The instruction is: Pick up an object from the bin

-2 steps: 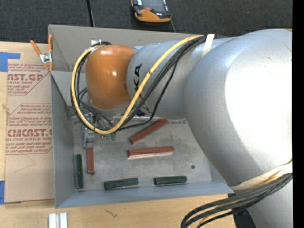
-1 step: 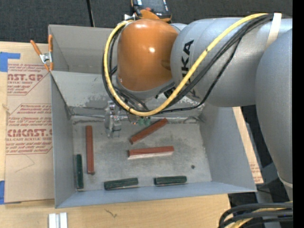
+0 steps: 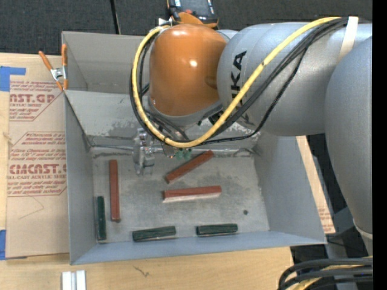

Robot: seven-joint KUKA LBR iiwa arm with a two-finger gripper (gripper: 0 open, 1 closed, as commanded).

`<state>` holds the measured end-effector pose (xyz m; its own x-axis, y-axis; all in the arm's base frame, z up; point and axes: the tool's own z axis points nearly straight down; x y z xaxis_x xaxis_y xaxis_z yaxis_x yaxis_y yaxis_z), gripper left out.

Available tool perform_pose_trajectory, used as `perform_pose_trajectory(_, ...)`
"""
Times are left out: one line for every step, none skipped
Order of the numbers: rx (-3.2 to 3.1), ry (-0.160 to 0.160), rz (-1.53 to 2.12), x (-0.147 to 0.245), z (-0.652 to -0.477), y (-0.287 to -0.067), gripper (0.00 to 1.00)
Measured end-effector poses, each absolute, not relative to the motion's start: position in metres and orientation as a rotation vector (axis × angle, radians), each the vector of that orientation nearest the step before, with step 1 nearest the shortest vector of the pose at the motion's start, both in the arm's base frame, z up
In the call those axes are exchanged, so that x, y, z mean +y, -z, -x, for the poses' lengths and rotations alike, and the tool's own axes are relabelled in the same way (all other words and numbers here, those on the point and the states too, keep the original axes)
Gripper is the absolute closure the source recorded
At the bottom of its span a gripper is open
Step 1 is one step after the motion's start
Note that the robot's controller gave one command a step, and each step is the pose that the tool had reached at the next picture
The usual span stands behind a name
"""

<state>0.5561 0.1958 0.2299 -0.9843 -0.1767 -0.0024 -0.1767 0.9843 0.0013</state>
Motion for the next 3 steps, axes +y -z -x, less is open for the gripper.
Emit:
perform_pose_trajectory(3.116,-0.006,0.309,0.198,-0.557,-0.187,1.00)
perform_pose_trajectory(3.108,-0.002,0.450,0.167,-0.527,-0.148,1.00)
perform_pose_trajectory(3.112,0.002,0.440,0.184,-0.554,-0.141,1.00)
